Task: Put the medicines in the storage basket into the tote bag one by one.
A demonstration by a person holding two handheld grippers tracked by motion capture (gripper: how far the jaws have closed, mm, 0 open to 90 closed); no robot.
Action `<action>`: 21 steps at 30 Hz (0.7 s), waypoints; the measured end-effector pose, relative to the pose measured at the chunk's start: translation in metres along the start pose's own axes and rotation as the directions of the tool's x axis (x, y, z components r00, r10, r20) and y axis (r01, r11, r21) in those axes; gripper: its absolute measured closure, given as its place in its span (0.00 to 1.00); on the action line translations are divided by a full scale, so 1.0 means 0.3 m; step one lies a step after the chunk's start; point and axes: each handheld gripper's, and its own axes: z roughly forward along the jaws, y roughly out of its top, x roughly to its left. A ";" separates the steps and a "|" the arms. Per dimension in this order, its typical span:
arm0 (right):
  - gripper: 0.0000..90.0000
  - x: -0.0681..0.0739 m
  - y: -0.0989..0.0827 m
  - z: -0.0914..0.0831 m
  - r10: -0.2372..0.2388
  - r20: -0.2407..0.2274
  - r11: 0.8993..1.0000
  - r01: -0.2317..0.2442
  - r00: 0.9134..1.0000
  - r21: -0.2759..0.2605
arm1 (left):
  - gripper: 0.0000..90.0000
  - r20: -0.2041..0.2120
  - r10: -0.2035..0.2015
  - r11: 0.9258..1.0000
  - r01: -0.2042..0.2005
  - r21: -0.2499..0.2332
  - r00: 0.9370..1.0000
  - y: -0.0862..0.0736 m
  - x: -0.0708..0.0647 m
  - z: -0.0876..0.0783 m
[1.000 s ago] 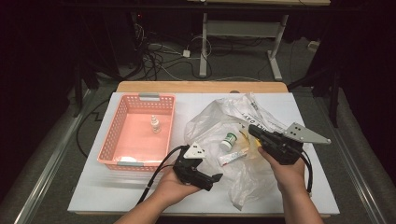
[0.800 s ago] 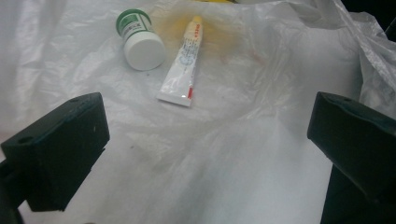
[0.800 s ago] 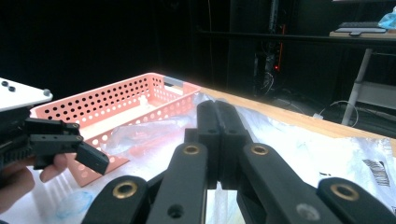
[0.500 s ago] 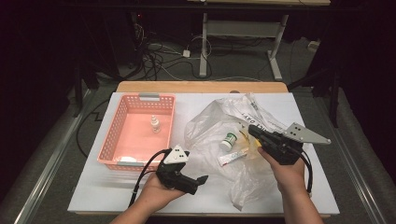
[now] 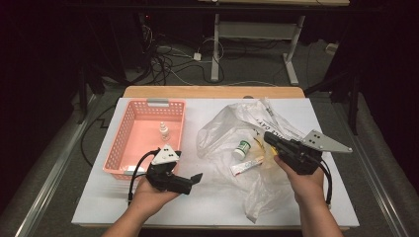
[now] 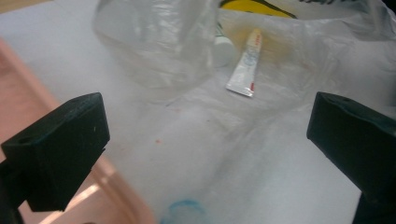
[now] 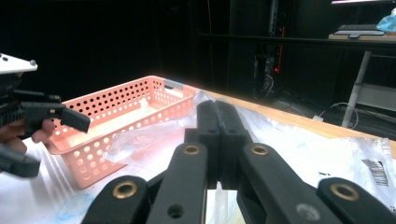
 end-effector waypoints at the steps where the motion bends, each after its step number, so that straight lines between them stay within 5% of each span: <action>1: 1.00 0.000 0.000 0.000 0.000 0.000 1.000 0.000 1.000 -0.001 | 0.00 -0.016 -0.004 1.000 0.004 0.000 1.000 -0.001 0.011 -0.008; 11: 1.00 0.000 -0.004 0.004 0.002 -0.003 1.000 -0.002 1.000 0.003 | 0.00 -0.102 -0.083 0.996 0.086 0.022 0.991 -0.020 0.124 -0.053; 21: 1.00 -0.001 -0.005 0.004 0.006 -0.003 1.000 -0.006 1.000 0.005 | 0.00 -0.173 -0.151 0.988 0.156 0.012 0.973 -0.045 0.210 -0.090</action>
